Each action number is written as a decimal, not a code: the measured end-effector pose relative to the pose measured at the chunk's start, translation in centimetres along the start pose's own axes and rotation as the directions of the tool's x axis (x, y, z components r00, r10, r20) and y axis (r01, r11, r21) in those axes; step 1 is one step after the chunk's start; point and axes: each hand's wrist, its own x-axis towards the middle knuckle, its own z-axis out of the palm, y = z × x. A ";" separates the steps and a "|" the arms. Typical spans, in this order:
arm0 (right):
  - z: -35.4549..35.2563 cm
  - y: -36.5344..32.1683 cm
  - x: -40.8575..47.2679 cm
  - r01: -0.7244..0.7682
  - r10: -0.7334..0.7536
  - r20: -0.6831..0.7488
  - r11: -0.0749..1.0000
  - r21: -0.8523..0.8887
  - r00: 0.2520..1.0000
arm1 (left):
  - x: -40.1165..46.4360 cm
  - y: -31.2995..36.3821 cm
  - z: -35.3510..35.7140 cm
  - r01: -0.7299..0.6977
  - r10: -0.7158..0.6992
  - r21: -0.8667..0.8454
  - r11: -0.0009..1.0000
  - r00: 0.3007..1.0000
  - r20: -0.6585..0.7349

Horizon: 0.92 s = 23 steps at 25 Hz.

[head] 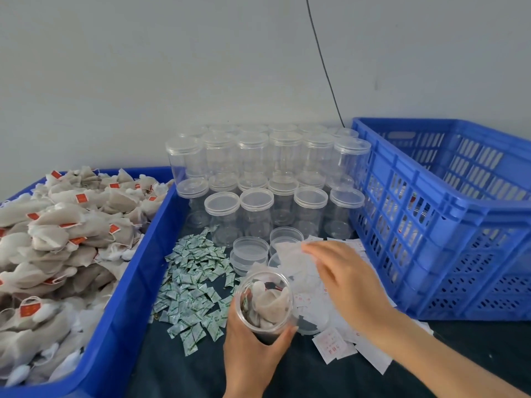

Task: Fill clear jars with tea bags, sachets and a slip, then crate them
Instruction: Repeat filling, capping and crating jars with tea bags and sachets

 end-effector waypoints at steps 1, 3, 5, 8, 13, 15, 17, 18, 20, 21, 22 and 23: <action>-0.2 -2.0 0.1 0.165 -0.165 -0.002 0.986 0.006 0.986 | 0.1 0.2 0.0 -0.003 0.003 0.023 1.000 1.000 -0.009; 0.6 -4.3 -0.6 0.399 -0.376 0.179 0.909 -0.117 0.909 | 0.4 0.6 0.0 -0.014 0.014 0.053 0.999 1.000 -0.007; 1.3 -4.8 -1.2 0.439 -0.324 0.413 0.871 -0.222 0.851 | 0.5 0.8 0.0 -0.016 0.016 0.033 0.999 1.000 0.002; 1.3 -4.1 -1.7 0.385 -0.298 0.390 0.908 -0.166 0.871 | 0.3 1.2 -0.4 0.012 -0.012 0.014 1.000 1.000 0.012; -1.9 -2.6 -0.5 0.400 -0.321 0.390 0.906 -0.140 0.863 | 2.1 5.2 -0.2 0.078 -0.076 -0.029 0.997 0.996 0.054; -5.2 -1.6 1.3 0.442 -0.375 0.338 0.885 -0.145 0.863 | 3.6 8.8 0.2 -0.111 0.110 0.013 0.994 0.993 0.033; -9.4 -1.1 3.4 0.465 -0.418 0.242 0.865 -0.190 0.876 | 5.2 14.2 0.6 -0.248 0.242 0.049 0.967 0.964 0.113; -11.8 -1.0 4.6 0.470 -0.433 0.194 0.851 -0.232 0.880 | 6.1 16.9 1.2 -0.280 0.270 0.034 0.959 0.947 0.176; -16.8 -0.4 7.4 0.464 -0.450 0.123 0.824 -0.325 0.885 | 8.5 21.8 2.9 -0.366 0.362 -0.025 0.930 0.906 0.221; -19.2 0.0 8.8 0.453 -0.451 0.097 0.813 -0.366 0.887 | 9.7 24.3 4.1 -0.436 0.436 -0.053 0.898 0.873 0.218; -21.5 0.5 10.2 0.438 -0.448 0.073 0.805 -0.400 0.891 | 10.8 26.7 5.3 -0.520 0.522 -0.070 0.851 0.827 0.207; -23.5 1.2 11.5 0.413 -0.434 0.052 0.803 -0.429 0.899 | 11.9 29.1 6.7 -0.614 0.614 -0.069 0.786 0.766 0.190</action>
